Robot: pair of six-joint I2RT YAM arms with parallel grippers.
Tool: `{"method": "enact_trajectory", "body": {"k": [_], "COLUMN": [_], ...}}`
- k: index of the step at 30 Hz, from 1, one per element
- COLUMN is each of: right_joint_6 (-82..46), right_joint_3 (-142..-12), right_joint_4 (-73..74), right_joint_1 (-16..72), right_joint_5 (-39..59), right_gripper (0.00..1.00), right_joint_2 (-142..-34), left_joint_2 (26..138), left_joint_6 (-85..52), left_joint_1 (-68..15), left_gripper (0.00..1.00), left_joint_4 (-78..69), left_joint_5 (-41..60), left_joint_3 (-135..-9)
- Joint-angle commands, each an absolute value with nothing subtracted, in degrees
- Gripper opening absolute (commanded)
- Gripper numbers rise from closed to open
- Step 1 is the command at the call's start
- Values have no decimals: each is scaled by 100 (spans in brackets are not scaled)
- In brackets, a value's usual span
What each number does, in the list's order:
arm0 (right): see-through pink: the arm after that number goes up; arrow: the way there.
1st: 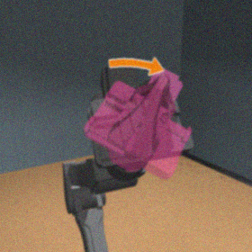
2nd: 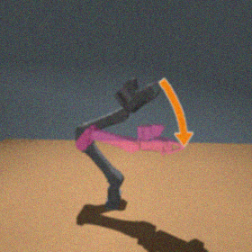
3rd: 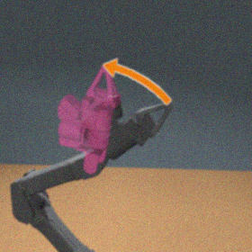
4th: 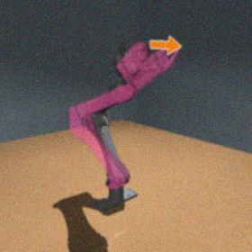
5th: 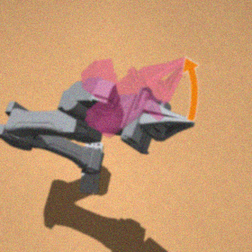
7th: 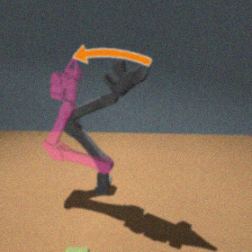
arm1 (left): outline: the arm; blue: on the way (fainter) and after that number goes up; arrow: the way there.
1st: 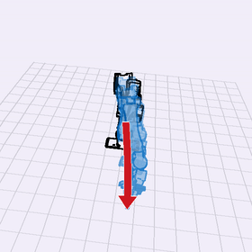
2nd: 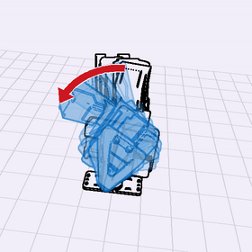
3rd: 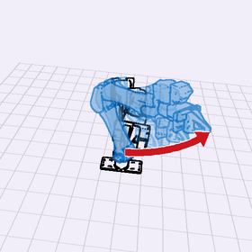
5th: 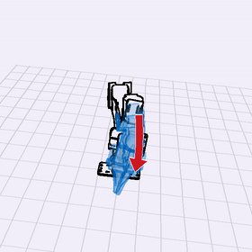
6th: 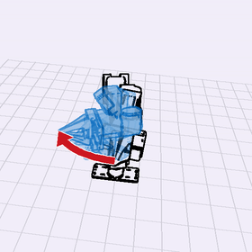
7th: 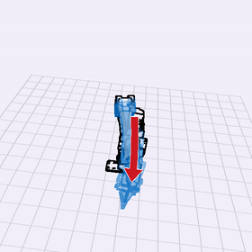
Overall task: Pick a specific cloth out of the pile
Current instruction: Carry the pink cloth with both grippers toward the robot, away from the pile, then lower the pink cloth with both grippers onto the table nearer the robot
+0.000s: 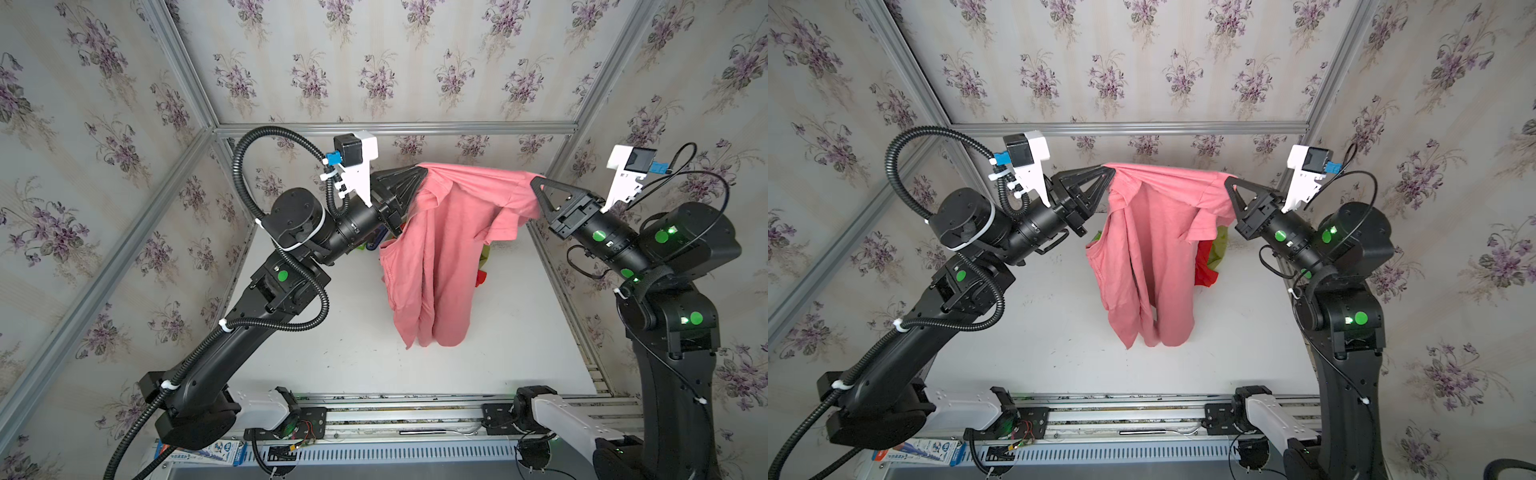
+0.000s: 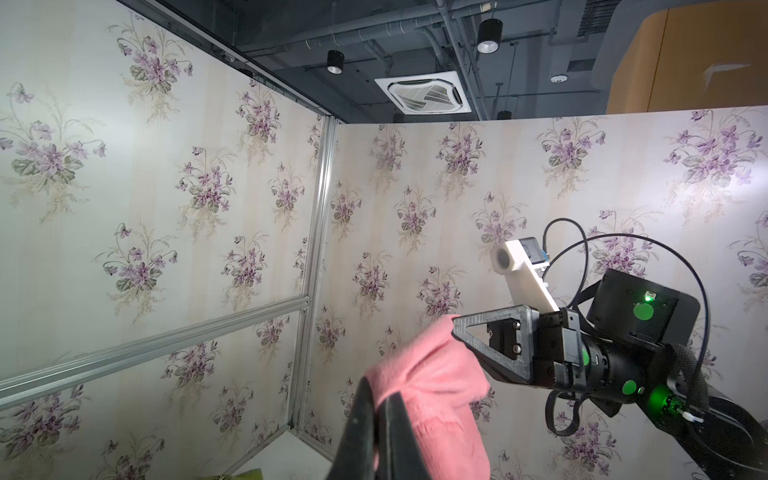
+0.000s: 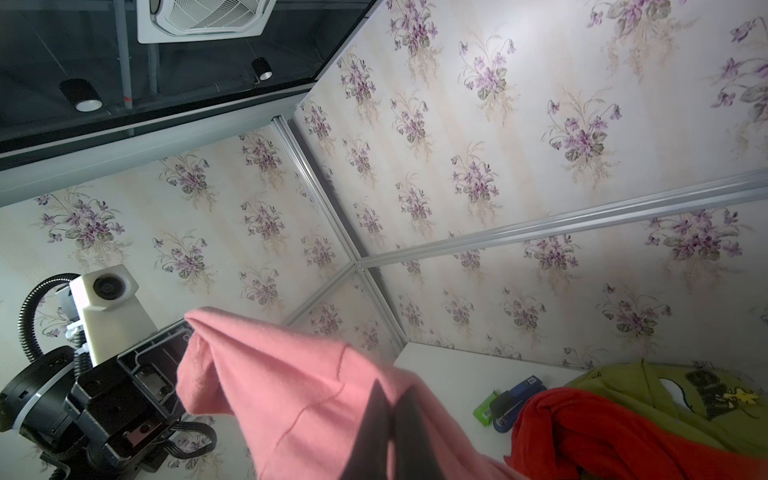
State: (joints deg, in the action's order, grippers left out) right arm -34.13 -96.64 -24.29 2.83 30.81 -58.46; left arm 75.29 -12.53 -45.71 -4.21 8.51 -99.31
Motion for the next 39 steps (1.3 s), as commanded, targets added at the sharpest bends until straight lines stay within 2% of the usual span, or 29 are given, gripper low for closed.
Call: {"method": "enact_trajectory", "body": {"k": [1,9,24,34,39], "right_joint_6": [-3480,-3653,-3310,-3276,-3566], "right_joint_3": [-9318,-8561,-7647,-6596,-5887], "right_joint_4": [-2492,-2450,-2808,-3865,-3923], "right_joint_1": [255,481,2145,2312,2327], "right_joint_5": [2350,2504,1692,1563,1693], "right_gripper": [0,0,0,0,0], "right_joint_2": [-5693,-5564,-5724,-5130,-4870], "left_joint_2": [7210,6469,5495,4536,4208], "left_joint_6": [-1058,-732,-487,-1274,-1870], "left_joint_1": [-4546,-4535,-4267,-4262,-4263], "left_gripper": [0,0,0,0,0], "left_joint_4": [-1627,-1643,-884,-239,-66], "left_joint_5": [112,-367,-808,-534,-603], "left_joint_3": [-9660,-8617,-7297,-5867,-5121]}}
